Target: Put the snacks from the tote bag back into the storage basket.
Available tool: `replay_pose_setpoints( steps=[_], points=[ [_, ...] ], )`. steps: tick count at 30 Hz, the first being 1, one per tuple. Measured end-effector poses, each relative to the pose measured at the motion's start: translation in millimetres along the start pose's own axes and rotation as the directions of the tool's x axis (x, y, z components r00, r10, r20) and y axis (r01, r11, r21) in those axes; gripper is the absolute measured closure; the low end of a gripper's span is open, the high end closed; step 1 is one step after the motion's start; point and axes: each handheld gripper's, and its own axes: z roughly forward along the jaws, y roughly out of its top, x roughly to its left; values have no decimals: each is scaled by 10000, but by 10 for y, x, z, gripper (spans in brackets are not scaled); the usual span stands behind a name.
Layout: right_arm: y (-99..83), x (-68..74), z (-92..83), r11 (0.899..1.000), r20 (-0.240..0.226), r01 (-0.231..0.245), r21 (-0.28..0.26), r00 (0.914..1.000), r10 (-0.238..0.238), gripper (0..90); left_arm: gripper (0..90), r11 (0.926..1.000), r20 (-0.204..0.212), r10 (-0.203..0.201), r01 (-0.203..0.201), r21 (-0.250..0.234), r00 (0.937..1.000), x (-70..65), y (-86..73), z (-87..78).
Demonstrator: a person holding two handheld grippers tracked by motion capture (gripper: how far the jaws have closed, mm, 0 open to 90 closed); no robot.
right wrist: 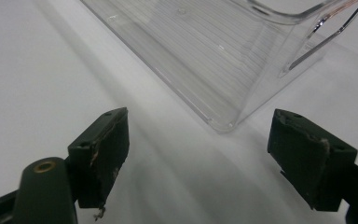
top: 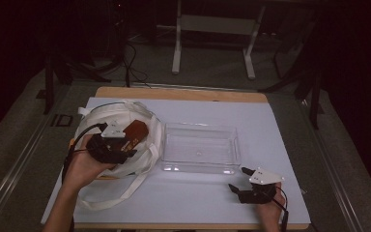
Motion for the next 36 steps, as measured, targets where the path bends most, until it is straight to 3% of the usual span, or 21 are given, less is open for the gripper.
replay_pose_setpoints(
  steps=[17,27,36],
  points=[
    [0,1,1,10000,-4,39,4,10000,-39,206,439,9971,-394,-450,473,591,9982,159,-84,45],
    [1,3,1,10000,-8,29,15,10000,-29,206,436,9922,-685,-881,937,828,9938,233,-145,54],
    [0,3,0,10000,-10,44,8,10000,-44,206,511,9873,-823,-1013,1103,1146,9915,280,-177,83]
  ],
)
